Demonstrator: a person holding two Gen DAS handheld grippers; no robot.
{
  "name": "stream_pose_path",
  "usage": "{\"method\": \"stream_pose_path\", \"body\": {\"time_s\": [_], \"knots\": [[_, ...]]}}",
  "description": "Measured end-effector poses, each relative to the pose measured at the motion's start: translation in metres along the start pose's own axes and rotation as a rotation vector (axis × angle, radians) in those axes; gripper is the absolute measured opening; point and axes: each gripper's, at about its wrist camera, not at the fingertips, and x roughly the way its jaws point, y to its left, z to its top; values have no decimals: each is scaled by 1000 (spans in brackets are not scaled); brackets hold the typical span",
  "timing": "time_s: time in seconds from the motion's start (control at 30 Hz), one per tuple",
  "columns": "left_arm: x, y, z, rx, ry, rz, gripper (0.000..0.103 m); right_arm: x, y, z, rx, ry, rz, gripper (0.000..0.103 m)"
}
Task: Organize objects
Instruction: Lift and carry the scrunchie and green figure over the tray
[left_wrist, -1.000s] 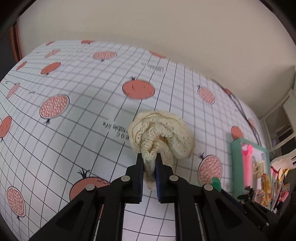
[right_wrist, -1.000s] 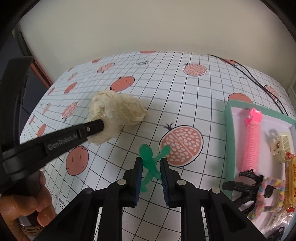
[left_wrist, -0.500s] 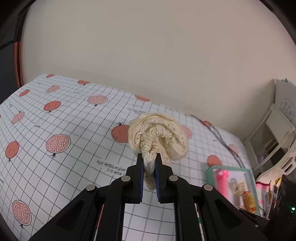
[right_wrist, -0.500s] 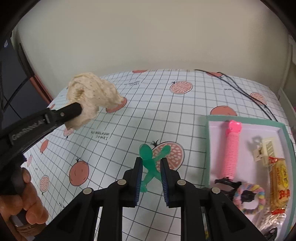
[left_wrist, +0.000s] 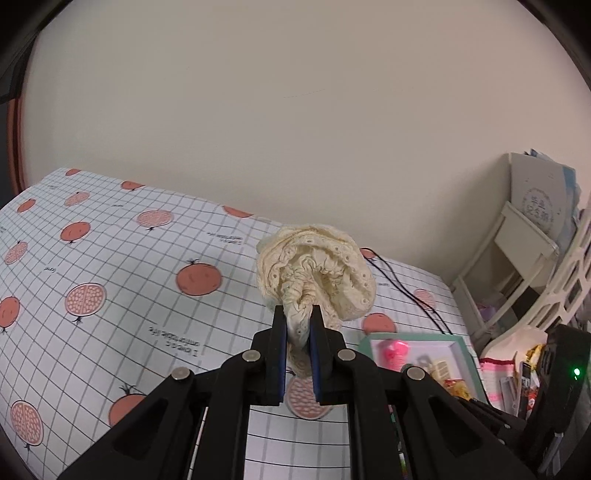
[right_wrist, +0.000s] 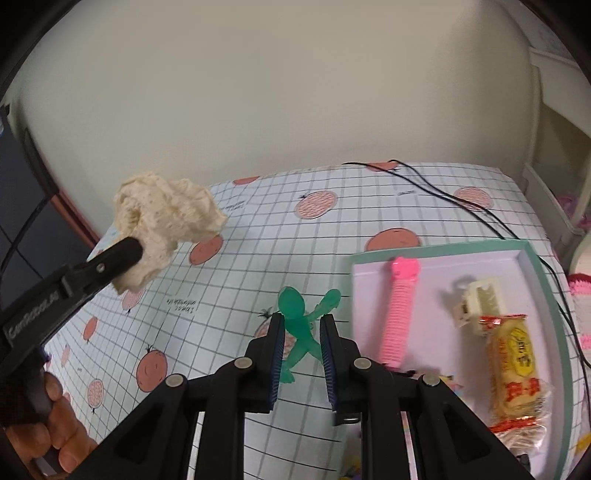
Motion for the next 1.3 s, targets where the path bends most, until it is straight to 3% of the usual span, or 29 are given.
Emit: {"method": "stream_pose_path", "body": {"time_s": [0.57,1.3], "knots": [[0,-76,-22,105,50,-136,11,-32,-84,0,144,-36,-78,21],[4,-152,-67,272,161,-238,11,-71,-171,-16,263,-56,-199,21]]}}
